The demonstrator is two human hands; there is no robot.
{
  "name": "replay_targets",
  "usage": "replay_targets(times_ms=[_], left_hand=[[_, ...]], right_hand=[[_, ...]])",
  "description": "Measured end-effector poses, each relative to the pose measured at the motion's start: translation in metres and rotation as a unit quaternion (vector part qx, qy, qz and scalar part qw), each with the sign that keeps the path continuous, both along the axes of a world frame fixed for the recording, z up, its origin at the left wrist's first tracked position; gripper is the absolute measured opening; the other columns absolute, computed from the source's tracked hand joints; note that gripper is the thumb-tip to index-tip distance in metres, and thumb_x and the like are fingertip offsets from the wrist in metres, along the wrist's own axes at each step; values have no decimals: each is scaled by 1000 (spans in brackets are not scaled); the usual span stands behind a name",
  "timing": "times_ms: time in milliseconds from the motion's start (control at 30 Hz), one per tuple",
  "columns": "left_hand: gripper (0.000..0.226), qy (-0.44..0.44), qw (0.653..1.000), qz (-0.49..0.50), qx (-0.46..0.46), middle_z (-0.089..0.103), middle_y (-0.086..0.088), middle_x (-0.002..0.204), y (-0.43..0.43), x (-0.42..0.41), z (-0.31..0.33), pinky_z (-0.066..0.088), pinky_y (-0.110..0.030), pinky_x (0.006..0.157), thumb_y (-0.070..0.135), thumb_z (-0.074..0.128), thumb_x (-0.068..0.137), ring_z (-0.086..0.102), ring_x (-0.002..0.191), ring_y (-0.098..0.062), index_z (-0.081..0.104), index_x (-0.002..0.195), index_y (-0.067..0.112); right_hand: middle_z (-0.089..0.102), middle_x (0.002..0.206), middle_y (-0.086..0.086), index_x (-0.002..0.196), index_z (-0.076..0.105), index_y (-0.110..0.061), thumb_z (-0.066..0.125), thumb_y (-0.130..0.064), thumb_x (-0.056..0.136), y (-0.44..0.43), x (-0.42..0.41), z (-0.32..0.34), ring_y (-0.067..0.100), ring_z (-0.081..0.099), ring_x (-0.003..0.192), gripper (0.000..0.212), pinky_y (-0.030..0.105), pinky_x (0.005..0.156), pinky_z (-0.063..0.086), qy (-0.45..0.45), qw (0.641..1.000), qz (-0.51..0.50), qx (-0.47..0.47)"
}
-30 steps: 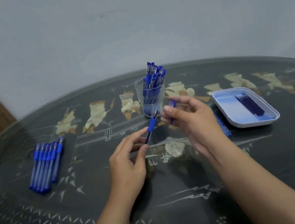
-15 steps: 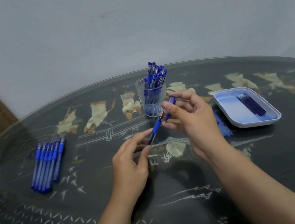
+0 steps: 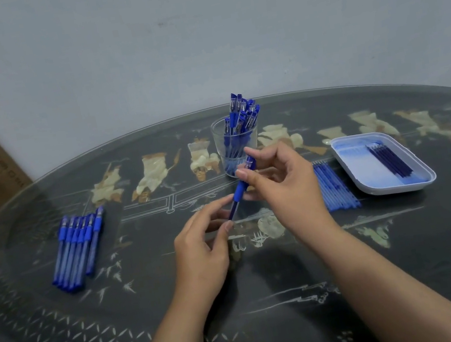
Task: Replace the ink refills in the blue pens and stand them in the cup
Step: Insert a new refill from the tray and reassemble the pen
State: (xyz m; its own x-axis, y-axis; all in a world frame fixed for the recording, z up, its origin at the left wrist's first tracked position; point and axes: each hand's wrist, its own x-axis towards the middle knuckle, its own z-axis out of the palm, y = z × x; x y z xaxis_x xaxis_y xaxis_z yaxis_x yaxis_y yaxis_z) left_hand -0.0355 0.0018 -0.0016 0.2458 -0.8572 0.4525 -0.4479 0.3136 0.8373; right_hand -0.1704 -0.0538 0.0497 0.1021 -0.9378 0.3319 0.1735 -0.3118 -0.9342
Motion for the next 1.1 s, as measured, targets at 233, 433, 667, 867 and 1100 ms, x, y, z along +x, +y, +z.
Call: replay_targets(times_ms=[233, 433, 667, 867, 1100], left_hand=[[48, 78, 997, -5, 18, 69, 0, 95, 0, 1, 0, 53, -17, 75, -11, 63, 85, 66, 81, -8, 68, 104, 32], [48, 98, 995, -12, 18, 71, -1, 95, 0, 2, 1, 51, -15, 74, -14, 63, 83, 68, 81, -10, 69, 101, 31], [48, 111, 994, -12, 21, 70, 3, 91, -2, 4, 1, 53, -18, 75, -12, 65, 83, 66, 79, -7, 69, 100, 32], [35, 69, 998, -11, 9, 70, 8, 103, -4, 13, 12, 50, -15, 84, 3, 69, 86, 66, 96, -3, 66, 109, 28], [31, -269, 927, 194, 177, 58, 2, 125, 0, 62, -8, 35, -41, 105, 32, 57, 93, 48, 121, -22, 62, 122, 24]], right_hand=[[72, 110, 1, 83, 62, -34, 66, 3, 87, 3, 6, 2, 21, 71, 94, 38, 34, 68, 61, 32, 999, 36, -26], [72, 100, 3, 71, 65, -44, 66, 4, 87, 3, 7, 2, 19, 71, 94, 51, 34, 68, 60, 29, 998, 46, -24], [70, 105, -7, 99, 60, -45, 68, -5, 87, 3, 12, -6, 18, 69, 88, 43, 45, 77, 59, 114, 991, -4, -77], [66, 96, -9, 109, 62, -34, 69, 3, 82, -4, 13, 18, 16, 67, 84, 46, 45, 76, 59, 86, 990, -67, -87], [63, 97, -1, 111, 57, -33, 64, 1, 85, -42, -3, 77, 20, 68, 87, 43, 41, 75, 60, 19, 967, -202, -152]])
